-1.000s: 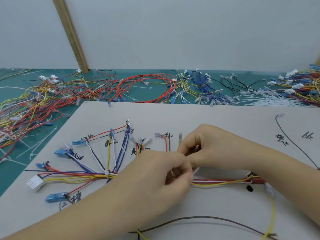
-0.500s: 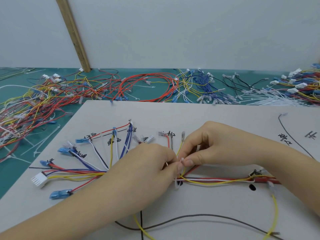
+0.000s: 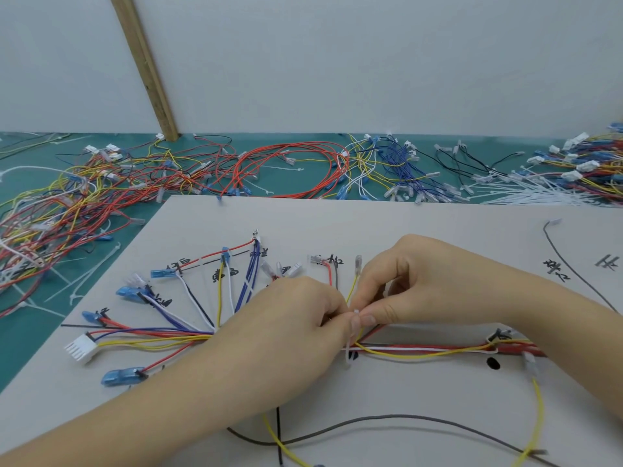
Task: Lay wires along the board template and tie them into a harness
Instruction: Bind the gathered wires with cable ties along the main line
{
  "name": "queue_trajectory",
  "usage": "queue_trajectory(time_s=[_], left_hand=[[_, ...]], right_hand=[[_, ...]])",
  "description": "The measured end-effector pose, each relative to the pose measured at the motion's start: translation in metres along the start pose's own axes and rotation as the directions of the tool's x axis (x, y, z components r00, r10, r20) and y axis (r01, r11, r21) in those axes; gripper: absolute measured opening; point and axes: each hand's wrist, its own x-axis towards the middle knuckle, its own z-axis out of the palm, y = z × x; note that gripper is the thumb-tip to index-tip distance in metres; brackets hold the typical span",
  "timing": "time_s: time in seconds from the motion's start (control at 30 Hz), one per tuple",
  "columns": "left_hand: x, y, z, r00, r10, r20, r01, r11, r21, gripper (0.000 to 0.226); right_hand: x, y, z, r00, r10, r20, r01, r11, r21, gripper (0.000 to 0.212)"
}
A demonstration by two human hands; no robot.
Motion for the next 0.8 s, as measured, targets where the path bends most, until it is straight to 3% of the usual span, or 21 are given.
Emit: queue_trajectory(time_s=[0.23,0.5,0.6,0.8], left_hand=[[-0.0010,0.0020,0.0017,0.999,-0.011,-0.048,0.011,1.000,-0.004,0.034],[-0.0025,0.0052,0.0036,0.997,0.016,-0.080,-0.019,0.999,-0.035,0.029],[-0.0026,0.0047,0.0024,0.999,0.019,-0.048,-0.023,0.996,-0.085,0.029],[-0.0006,0.0005,0.0007,0.999,-0.012,0.047,0.019,0.988,-0.152,0.007]], right_hand=[[-0.0015,-0.0042,-0.0028,0.999,0.042,0.018,-0.042,0.999,0.019,0.017],[-0.0015,-0.0066,-0.0051,0.995,0.100,-0.004,-0.099,0.993,0.066,0.004],[-0.0024,-0.0090,-0.0056,0.996,0.085,-0.002,-0.084,0.993,0.077,0.009],[-0.0011,-0.0085,-0.0043,0.996,0.091,-0.014,-0.088,0.989,0.123,0.018]])
